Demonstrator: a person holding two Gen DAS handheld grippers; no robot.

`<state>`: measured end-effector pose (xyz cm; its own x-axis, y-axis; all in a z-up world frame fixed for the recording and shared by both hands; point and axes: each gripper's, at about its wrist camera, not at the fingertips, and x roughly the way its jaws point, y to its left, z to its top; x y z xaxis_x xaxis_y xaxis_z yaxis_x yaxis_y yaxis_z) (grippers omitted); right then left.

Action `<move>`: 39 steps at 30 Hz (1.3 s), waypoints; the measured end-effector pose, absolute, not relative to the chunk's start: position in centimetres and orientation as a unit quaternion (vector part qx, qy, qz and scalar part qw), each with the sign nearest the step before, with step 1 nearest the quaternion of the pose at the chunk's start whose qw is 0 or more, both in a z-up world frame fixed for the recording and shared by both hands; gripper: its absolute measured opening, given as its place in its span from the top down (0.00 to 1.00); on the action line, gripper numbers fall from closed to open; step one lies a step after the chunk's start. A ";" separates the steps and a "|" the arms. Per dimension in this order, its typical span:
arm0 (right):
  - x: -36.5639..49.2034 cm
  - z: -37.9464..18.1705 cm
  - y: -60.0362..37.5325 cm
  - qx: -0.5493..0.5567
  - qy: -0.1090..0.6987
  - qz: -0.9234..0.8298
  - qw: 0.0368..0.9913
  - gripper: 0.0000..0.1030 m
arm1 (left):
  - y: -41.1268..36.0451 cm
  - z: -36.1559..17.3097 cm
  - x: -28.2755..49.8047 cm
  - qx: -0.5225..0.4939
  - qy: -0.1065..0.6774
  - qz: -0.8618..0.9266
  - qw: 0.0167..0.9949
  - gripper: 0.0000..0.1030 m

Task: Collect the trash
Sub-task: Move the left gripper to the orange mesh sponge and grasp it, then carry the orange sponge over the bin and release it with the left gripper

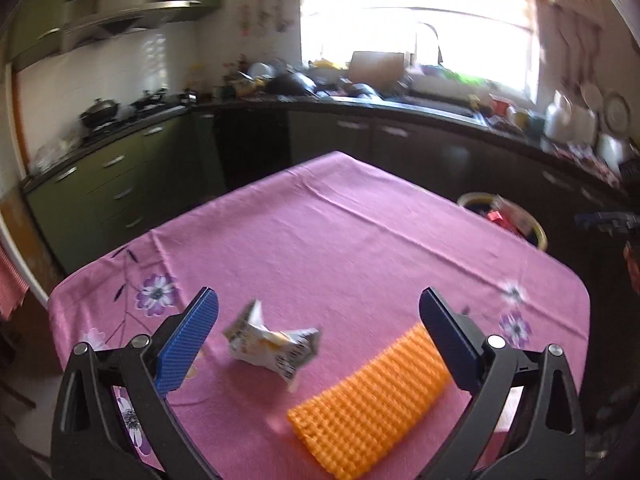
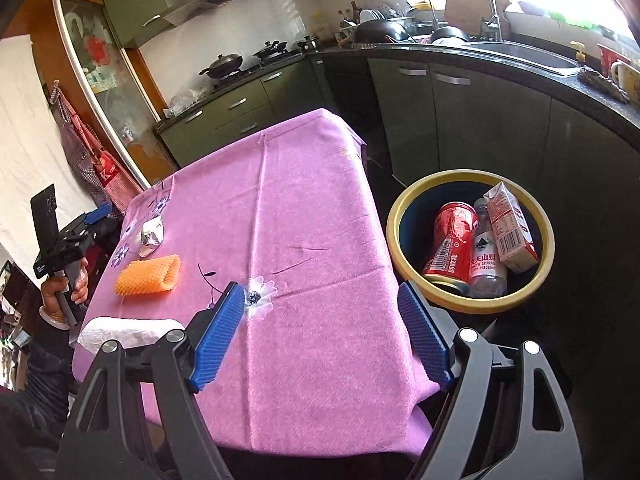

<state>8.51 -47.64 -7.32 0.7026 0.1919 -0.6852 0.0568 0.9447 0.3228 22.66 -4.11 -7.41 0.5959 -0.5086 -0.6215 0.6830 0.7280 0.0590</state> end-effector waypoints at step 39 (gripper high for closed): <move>10.1 -8.9 -46.1 0.164 0.408 0.067 0.896 0.22 | -9.9 -13.2 23.1 0.283 0.415 -0.478 0.720 0.82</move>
